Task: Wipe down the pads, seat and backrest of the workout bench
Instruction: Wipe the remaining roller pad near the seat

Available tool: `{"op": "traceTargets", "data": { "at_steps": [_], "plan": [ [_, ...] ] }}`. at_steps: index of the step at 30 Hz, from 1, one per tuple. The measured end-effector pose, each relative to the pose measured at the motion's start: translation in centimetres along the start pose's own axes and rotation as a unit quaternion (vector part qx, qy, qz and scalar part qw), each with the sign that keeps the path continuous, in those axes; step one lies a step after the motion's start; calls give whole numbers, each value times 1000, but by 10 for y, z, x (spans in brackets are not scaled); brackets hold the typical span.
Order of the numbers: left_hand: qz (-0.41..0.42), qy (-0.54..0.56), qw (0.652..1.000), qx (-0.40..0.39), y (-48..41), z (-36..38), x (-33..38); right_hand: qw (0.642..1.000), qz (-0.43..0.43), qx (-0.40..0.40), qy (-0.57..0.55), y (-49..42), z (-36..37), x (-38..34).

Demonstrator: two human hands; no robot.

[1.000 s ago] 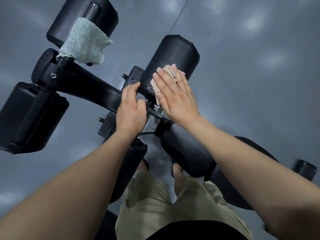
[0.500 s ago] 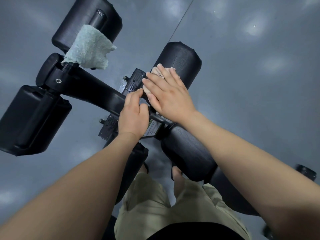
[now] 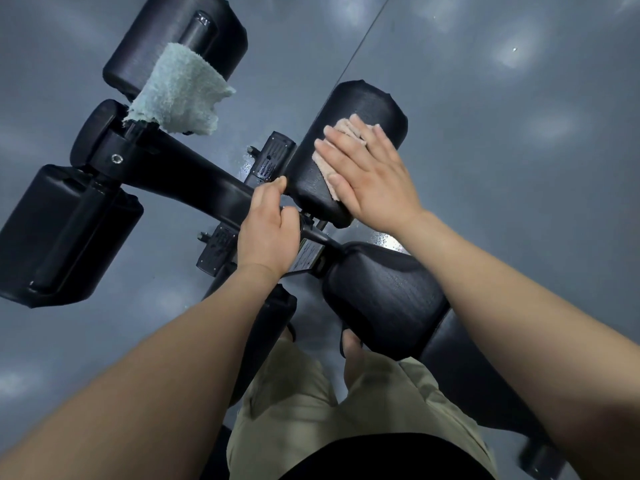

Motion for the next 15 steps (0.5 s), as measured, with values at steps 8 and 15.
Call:
{"op": "traceTargets", "data": {
  "at_steps": [8,15],
  "plan": [
    [-11,0,1000,0,0,-1,-1,998,58,-26,-9,-49,-5,29],
    [-12,3,1000,-6,1,-1,0,998,54,-9,10,-38,-6,27]
  ]
}}
Point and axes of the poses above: each hand's wrist, its own y-axis away from the middle knuckle, its own z-axis out of the palm, x = y × z, the point moved 10 cm from there along -y, towards the middle knuckle, and after that the axes turned 4 degrees about z, right-handed, at the moved point
